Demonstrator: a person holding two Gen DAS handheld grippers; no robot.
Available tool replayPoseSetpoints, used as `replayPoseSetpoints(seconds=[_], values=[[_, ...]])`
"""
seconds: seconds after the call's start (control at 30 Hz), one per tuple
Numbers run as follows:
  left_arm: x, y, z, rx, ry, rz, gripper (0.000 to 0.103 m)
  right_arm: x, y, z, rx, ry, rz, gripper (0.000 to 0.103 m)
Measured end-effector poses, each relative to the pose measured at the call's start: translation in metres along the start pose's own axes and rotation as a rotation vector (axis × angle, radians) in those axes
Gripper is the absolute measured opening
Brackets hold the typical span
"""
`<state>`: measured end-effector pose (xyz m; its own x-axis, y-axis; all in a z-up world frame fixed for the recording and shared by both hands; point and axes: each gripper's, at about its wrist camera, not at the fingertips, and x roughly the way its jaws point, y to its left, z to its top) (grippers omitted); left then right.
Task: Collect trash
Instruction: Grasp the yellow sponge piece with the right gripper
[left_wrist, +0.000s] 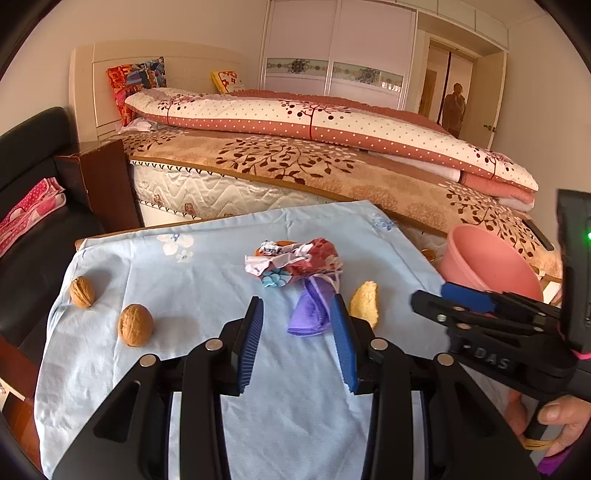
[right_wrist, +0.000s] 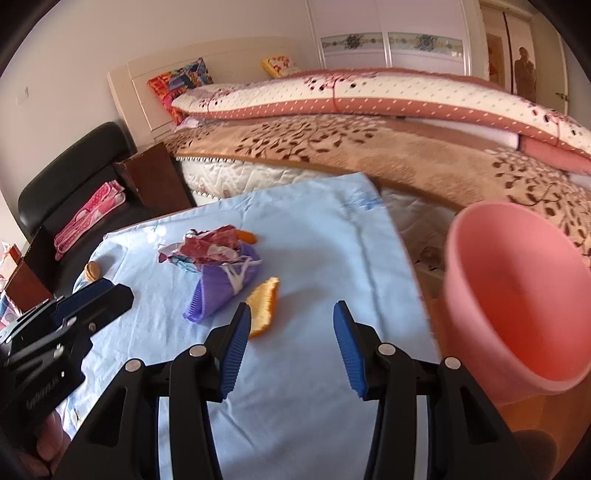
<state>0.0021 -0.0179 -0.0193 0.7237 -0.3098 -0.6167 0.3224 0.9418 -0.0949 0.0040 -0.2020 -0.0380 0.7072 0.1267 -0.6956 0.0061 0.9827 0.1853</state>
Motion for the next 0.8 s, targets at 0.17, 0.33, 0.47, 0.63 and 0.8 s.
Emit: replayPoseSetpoints(seconds=[0.17,0.33,0.47,0.63,0.8], values=[[0.008,0.005,-0.002,-0.001,0.019,-0.024,0.038,0.028,0.015,0.005,-0.023,0.039,0.007,0.046],[0.018,0.006,-0.001,0.008,0.035,-0.034,0.038,0.057,0.022,0.010,-0.034,0.101,0.004,0.046],[0.027,0.006,-0.001,0.009,0.058,-0.049,0.038,0.070,0.021,0.010,-0.032,0.134,0.001,0.026],[0.037,0.002,-0.002,0.022,0.079,-0.064,0.038,0.070,0.020,0.009,-0.033,0.130,0.005,0.009],[0.046,-0.006,0.002,0.034,0.093,-0.066,0.038,0.053,0.009,0.009,-0.018,0.094,0.004,0.007]])
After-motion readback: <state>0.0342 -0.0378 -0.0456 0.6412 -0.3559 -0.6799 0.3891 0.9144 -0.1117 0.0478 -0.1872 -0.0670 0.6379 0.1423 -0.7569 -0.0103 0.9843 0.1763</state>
